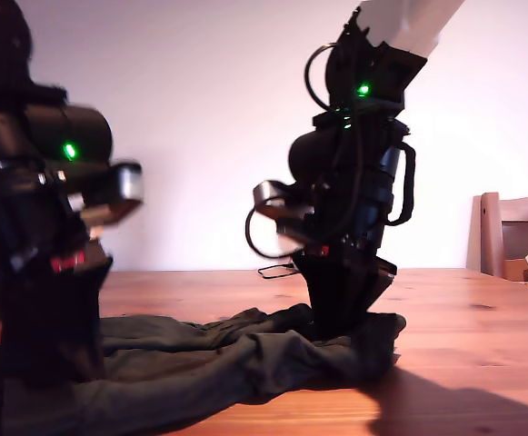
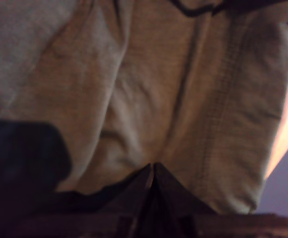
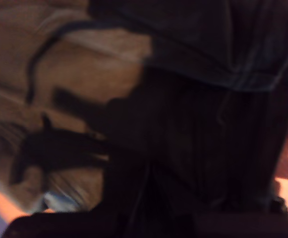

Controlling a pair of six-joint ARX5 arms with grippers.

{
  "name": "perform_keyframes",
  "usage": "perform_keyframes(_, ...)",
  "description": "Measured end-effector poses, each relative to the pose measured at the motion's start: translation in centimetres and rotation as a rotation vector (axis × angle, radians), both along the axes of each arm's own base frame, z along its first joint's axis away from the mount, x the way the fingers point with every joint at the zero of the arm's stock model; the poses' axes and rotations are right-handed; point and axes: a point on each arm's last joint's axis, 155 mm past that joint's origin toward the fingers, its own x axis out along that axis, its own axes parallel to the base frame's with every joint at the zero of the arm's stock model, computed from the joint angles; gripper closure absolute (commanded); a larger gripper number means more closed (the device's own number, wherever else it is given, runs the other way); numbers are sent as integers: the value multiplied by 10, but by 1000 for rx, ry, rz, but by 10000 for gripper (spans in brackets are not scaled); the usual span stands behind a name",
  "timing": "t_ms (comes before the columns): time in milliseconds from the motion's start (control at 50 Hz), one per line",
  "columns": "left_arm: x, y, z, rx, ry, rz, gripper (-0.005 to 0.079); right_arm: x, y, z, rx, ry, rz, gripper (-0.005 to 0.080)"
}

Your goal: Fold the underwear in front of you. After folding it, place it to the left side.

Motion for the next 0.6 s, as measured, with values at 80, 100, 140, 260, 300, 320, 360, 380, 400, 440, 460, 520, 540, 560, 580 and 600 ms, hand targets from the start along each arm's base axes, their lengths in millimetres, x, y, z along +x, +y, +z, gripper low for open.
perform_keyframes(80,11,-7,15,-49,-53,25,766,1,3,5,42,20,-20,765)
perform_keyframes(100,14,-9,18,-61,-66,24,766,1,3,6,51,24,-23,765)
perform_keyframes(140,18,-12,23,-83,-87,27,766,2,5,8,63,27,-28,765)
perform_keyframes(260,28,-20,30,-123,-126,41,766,16,8,19,100,3,-53,764)
perform_keyframes(300,34,-23,33,-139,-147,53,766,24,11,25,113,-18,-59,764)
perform_keyframes(320,38,-24,35,-147,-162,53,766,28,13,27,121,-34,-59,764)
perform_keyframes(360,44,-27,39,-164,-189,58,766,38,17,34,142,-72,-58,764)
perform_keyframes(380,47,-29,40,-170,-202,58,766,43,20,37,152,-91,-57,764)
perform_keyframes(400,50,-30,42,-177,-216,58,766,48,22,40,161,-108,-56,764)
perform_keyframes(440,55,-32,45,-191,-238,60,766,57,27,45,182,-147,-54,764)
perform_keyframes(460,57,-34,47,-197,-250,62,766,62,29,48,192,-167,-53,764)
perform_keyframes(520,64,-37,51,-214,-279,64,766,72,34,54,216,-217,-51,765)
perform_keyframes(540,66,-38,52,-218,-287,64,766,75,35,55,221,-230,-50,765)
perform_keyframes(560,67,-39,51,-221,-290,64,766,77,36,57,227,-241,-50,765)
perform_keyframes(580,68,-40,51,-223,-295,63,766,80,37,58,233,-252,-50,765)
perform_keyframes(600,69,-41,50,-225,-298,61,766,82,38,60,238,-261,-49,764)
